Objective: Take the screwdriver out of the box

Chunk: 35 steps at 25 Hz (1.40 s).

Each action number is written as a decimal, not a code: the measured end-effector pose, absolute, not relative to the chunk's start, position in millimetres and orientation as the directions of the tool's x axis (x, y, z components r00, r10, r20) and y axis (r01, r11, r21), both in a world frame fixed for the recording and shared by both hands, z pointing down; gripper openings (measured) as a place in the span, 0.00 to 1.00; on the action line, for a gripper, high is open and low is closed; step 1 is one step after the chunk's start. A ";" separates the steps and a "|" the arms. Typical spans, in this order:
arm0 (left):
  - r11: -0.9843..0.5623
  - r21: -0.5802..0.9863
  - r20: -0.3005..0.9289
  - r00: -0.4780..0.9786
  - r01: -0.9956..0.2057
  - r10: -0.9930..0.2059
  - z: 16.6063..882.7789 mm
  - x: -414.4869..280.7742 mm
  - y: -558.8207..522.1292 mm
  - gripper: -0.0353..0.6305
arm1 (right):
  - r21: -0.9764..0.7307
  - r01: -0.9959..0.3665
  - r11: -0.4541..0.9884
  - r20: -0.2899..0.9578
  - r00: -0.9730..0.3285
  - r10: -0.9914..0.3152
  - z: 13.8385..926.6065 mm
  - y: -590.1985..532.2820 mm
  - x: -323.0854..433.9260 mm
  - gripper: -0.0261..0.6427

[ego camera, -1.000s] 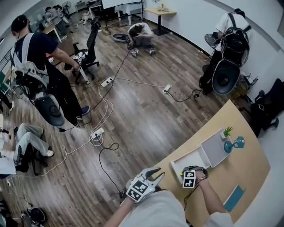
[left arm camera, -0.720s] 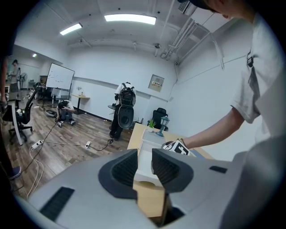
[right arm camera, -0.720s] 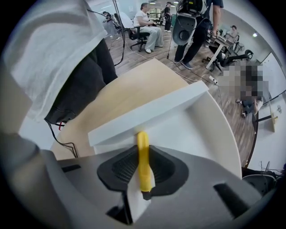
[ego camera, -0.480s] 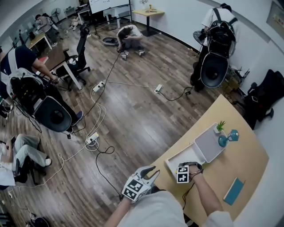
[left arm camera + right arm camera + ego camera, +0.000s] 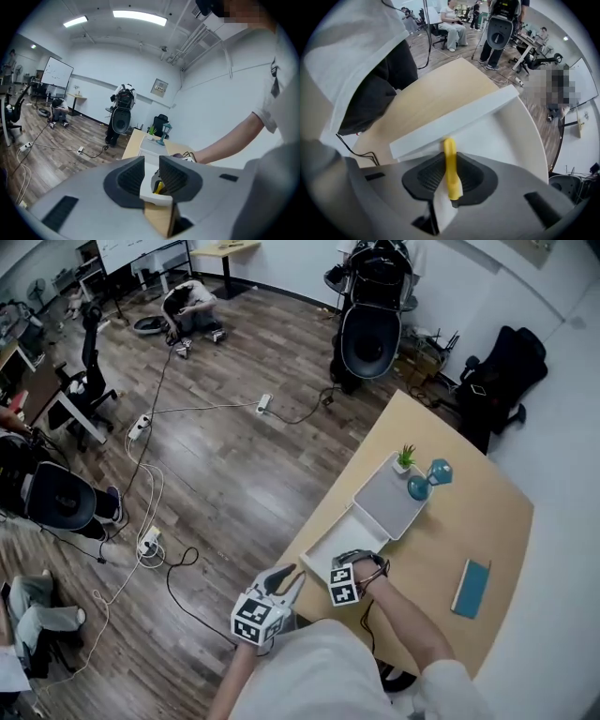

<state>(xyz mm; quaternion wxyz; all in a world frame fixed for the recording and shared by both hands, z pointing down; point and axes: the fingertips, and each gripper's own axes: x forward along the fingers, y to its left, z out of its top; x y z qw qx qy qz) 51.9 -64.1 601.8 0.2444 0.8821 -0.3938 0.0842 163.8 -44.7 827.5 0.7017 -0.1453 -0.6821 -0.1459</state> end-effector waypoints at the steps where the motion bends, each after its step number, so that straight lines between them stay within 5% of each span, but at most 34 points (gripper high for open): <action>1: -0.579 0.367 0.339 0.684 -0.728 -0.646 601.5 55.0 -63.9 0.19 | -0.002 0.409 0.913 0.999 0.031 -0.012 827.8 -42.2 163.7 0.16; 17: -0.586 0.350 0.371 0.682 -0.731 -0.630 608.1 43.6 -59.5 0.19 | 0.002 0.435 0.900 1.000 0.023 -0.013 826.9 -41.6 165.3 0.15; 35: -0.622 0.329 0.397 0.702 -0.710 -0.591 612.5 60.5 -53.6 0.19 | 0.178 0.292 0.940 0.979 -0.148 -0.139 786.1 -49.4 152.7 0.15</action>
